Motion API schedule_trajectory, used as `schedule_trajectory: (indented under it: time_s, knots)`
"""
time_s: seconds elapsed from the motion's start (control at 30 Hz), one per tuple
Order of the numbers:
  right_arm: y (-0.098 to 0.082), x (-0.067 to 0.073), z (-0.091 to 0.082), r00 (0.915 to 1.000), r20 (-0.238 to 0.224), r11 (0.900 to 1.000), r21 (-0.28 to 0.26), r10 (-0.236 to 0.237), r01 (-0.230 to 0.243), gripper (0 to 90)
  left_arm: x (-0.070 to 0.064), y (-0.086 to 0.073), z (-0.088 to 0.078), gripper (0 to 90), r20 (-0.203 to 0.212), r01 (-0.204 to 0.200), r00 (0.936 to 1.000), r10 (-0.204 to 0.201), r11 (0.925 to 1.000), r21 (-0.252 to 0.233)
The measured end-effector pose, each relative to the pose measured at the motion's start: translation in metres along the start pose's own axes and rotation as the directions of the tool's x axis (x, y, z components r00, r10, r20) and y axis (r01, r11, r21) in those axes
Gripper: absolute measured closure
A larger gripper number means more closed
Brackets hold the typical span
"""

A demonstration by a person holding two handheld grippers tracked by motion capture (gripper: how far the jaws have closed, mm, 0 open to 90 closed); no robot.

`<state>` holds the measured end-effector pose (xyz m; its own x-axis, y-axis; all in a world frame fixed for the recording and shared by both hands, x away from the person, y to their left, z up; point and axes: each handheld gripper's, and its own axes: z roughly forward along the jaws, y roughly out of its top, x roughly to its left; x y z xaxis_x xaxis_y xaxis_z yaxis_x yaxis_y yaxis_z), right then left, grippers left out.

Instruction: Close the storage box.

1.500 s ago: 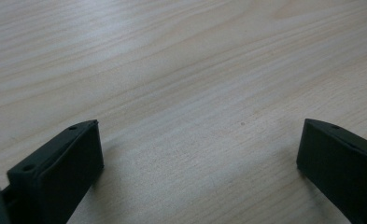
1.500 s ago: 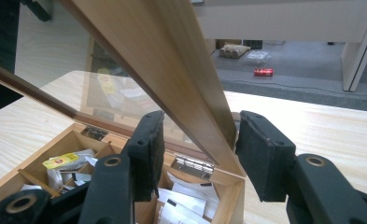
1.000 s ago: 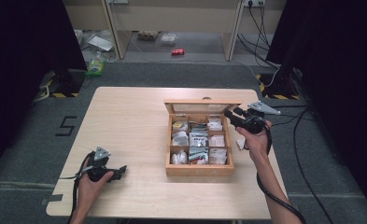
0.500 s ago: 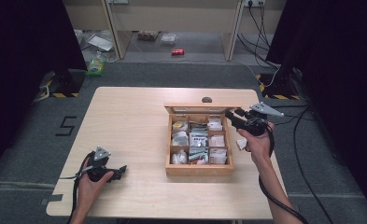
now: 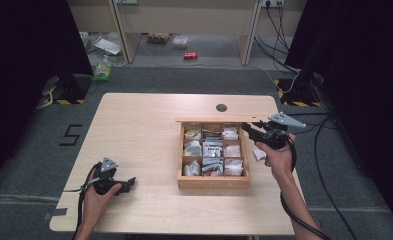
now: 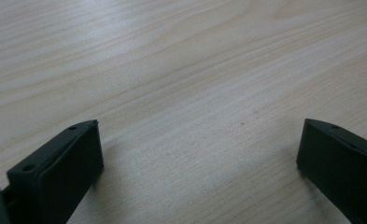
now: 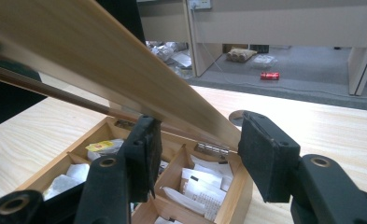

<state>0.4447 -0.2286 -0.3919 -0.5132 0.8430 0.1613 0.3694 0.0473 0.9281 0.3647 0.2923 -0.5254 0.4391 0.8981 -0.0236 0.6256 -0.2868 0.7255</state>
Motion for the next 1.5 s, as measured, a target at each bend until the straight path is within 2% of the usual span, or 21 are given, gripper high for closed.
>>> schedule_trajectory:
  time_s: [0.17,0.73,1.0,1.5]
  knots:
    - [0.001,0.004,-0.008,0.9998,-0.005,1.0,0.008,-0.018,0.018,48.6,0.0,0.0,0.0,0.0,0.0,0.0,1.0,0.0,1.0,0.0]
    - [-0.011,0.017,-0.02,0.9995,-0.012,0.999,0.041,-0.03,0.03,47.3,0.0,0.0,0.0,0.0,0.0,0.0,1.0,0.0,1.0,0.0]
    - [-0.018,0.018,-0.024,0.9992,-0.017,0.997,0.063,-0.035,0.036,47.2,0.0,0.0,0.0,0.0,0.0,0.0,1.0,0.0,1.0,0.0]
    - [-0.032,0.019,-0.033,0.9993,-0.027,0.997,0.072,-0.028,0.029,46.4,0.0,0.0,0.0,0.0,0.0,0.0,1.0,0.0,1.0,0.0]
